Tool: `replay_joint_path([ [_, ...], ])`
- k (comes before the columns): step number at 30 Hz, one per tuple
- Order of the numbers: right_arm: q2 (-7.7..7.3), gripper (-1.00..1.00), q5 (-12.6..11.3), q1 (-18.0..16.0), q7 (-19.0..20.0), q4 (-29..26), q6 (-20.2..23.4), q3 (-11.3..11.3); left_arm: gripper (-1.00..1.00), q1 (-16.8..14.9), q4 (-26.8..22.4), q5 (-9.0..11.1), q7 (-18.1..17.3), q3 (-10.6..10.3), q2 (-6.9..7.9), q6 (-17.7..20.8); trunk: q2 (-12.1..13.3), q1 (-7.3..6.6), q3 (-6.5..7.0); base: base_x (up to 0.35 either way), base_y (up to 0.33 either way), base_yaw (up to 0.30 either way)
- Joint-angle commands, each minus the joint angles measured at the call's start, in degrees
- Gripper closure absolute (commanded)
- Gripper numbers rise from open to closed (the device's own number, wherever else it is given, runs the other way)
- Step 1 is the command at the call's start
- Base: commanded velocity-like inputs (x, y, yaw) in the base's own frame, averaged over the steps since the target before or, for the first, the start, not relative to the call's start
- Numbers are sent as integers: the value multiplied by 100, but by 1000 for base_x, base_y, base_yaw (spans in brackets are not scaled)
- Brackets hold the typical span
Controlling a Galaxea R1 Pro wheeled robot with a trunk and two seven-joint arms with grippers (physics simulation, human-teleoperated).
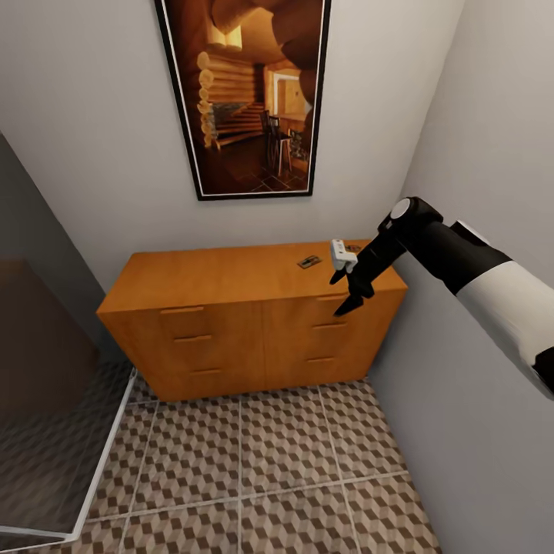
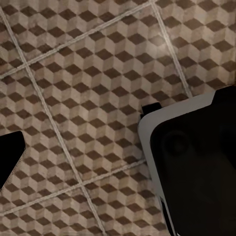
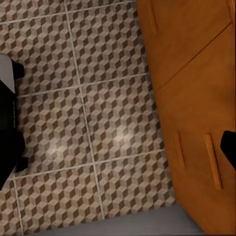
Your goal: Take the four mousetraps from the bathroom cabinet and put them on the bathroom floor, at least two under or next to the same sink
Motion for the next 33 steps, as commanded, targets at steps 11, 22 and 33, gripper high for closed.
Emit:
replay_joint_path([
  [11,0,-100,14,-7,-7,144,42,32,-100,-2,4,28,16,-52,-16,-5,-9,6,-10,323,0,0],
  [22,6,-100,14,-7,-25,260,29,38,-100,31,4,28,29,-47,-20,233,-9,6,-10,297,0,0],
  [33,0,-100,14,-7,-26,414,-12,38,-100,417,7,28,43,-47,-6,835,-9,6,-10,46,0,0],
])
